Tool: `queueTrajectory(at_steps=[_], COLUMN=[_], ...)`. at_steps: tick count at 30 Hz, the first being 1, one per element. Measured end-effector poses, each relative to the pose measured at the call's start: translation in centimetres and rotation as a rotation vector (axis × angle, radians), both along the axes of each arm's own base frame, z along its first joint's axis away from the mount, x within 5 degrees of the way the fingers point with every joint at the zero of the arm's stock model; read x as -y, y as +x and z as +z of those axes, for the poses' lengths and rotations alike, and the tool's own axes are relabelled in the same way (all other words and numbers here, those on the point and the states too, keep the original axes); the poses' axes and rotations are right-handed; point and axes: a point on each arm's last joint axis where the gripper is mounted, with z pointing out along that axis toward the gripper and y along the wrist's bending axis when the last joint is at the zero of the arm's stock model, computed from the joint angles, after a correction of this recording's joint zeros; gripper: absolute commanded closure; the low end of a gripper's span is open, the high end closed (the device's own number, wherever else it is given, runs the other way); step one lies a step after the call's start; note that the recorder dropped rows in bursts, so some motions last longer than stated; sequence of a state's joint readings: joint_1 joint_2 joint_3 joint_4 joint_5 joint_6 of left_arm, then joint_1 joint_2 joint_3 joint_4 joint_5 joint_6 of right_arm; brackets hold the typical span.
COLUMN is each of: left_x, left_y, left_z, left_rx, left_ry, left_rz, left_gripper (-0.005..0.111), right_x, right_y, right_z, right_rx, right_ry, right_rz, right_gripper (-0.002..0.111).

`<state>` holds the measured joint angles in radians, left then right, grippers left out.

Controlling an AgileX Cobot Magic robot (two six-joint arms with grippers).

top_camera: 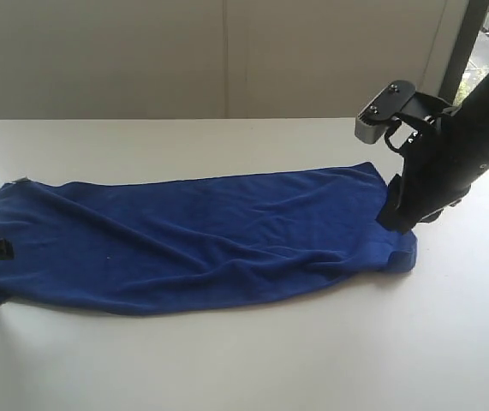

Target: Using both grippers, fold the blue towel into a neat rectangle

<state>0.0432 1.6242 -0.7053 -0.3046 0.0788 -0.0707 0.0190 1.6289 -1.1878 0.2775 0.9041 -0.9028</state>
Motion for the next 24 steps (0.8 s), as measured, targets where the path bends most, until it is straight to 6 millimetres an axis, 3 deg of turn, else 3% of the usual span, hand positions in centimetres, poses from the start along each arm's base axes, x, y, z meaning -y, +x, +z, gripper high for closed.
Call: queueTrajectory(at_steps=[8,17,24], left_x=[-0.04,-0.01,0.01], left_y=[-0.09,-0.18,-0.21], left_z=[-0.05,-0.09,-0.1], left_rx=[-0.009,-0.02,-0.024], left_ry=[0.018,0.015,0.013], left_rz=[-0.026,-0.029,-0.03], left_gripper=[0.087,0.107,0.107], right_x=[-0.08,0.39,0.68], right_y=[-0.56,-0.25,0.24], right_z=[-0.15,-0.16,-0.7], right_rx=[-0.005,0.095,0.117], right_ry=[-0.067,-0.229,-0.297], right_rz=[0.252,0.573,0.669], right_gripper=[0.072,0.072,0.06])
